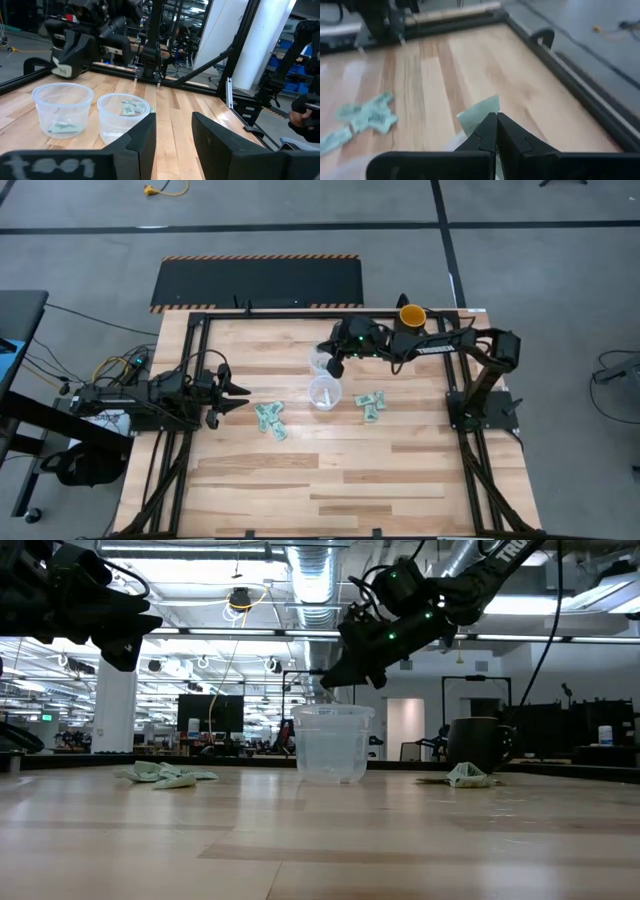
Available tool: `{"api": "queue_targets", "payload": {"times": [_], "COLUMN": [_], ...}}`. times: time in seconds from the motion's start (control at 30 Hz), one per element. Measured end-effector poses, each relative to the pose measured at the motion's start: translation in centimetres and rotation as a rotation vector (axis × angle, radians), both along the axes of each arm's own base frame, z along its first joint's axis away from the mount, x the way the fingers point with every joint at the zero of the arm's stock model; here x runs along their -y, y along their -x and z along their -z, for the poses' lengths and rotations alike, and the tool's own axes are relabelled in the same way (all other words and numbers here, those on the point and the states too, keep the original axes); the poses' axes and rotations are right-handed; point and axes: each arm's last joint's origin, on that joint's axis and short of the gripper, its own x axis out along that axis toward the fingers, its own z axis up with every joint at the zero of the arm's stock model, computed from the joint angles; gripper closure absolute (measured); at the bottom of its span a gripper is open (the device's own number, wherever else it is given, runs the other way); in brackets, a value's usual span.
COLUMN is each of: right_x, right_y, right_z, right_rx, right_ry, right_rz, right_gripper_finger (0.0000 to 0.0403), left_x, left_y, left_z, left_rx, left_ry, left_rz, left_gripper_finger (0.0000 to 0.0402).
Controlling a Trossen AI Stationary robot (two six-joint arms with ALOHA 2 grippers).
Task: Pick and place items into bin
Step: Put the green stevia packet into the top transparent bin
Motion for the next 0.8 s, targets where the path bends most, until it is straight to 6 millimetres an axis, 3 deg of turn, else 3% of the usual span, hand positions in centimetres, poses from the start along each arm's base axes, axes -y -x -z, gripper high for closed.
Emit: {"api": "queue_targets", "payload": {"times": [0.37,0.8], "right_x": [-0.7,-1.1], "right_y": [0.4,0.3], "right_z": [0.9,0.7], "right_rx": [-0.11,-0.13], "right_ry": [-0.019,0.059], "right_rz": [-0.024,-0.02], "right_gripper_finger": [0.0397,0.0311], "left_x": [0.0,0.0], "left_y": [0.0,0.0], "left_z": [0.0,0.0], "left_rx": [0.0,-0.001], "left_ry": [0.0,0.0], "left_rz": [0.0,0.0], "left_gripper_finger": [0.0287,0.0288]}}
